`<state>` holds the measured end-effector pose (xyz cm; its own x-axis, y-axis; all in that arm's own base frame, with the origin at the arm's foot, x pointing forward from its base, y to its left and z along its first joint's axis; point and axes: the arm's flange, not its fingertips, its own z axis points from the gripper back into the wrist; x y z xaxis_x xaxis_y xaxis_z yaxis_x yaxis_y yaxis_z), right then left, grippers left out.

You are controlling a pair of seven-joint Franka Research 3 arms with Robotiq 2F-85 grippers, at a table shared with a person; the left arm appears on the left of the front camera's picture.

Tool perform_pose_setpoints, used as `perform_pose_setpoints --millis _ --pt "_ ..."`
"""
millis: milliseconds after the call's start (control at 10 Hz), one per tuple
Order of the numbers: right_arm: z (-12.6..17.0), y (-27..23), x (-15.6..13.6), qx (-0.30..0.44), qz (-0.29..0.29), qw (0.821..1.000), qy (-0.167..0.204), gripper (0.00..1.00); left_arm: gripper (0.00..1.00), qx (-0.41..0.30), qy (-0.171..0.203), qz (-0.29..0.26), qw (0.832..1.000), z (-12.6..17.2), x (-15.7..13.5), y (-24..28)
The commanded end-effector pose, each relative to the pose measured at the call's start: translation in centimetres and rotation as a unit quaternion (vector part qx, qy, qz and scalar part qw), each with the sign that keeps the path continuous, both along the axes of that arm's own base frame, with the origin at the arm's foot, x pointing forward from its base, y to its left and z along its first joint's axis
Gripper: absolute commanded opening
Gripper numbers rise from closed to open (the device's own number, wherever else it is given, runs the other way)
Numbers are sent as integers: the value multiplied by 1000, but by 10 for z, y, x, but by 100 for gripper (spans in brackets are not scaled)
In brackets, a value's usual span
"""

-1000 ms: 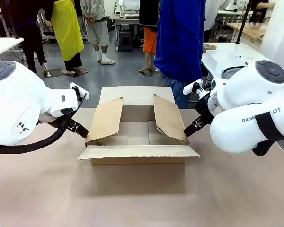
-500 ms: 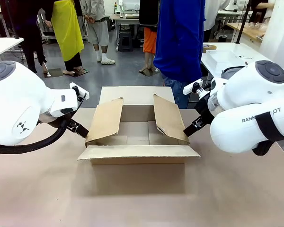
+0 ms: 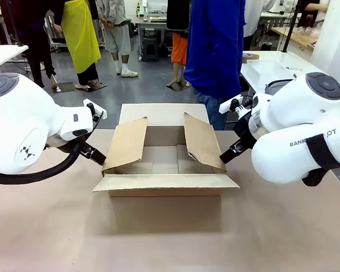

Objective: Pack the gift set into the box.
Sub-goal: Place both hands on the side flaps of the Package Box and spread them outward.

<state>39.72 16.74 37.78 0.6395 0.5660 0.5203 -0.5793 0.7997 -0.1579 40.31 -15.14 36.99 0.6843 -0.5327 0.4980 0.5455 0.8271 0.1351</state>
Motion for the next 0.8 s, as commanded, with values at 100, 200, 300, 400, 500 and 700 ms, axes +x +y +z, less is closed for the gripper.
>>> perform_pose_setpoints --millis 100,200,300,400,500,700 --pt "19 -5 -5 -11 2 1000 -13 100 100 -1 -20 -7 1000 20 -11 8" --pt "45 -15 -14 -9 7 999 -31 100 100 -6 -46 -9 999 48 -26 23" --pt "74 -28 -27 3 2 999 -43 100 100 -12 -81 -1 997 82 -48 44" --pt "88 -38 -36 23 9 999 -38 100 100 -13 -97 11 995 101 -63 56" --pt "106 -61 -51 55 10 998 -29 100 100 -33 -111 3 993 124 -84 71" --pt "126 -119 -77 147 -16 989 28 100 100 -130 -73 -76 986 140 -107 99"
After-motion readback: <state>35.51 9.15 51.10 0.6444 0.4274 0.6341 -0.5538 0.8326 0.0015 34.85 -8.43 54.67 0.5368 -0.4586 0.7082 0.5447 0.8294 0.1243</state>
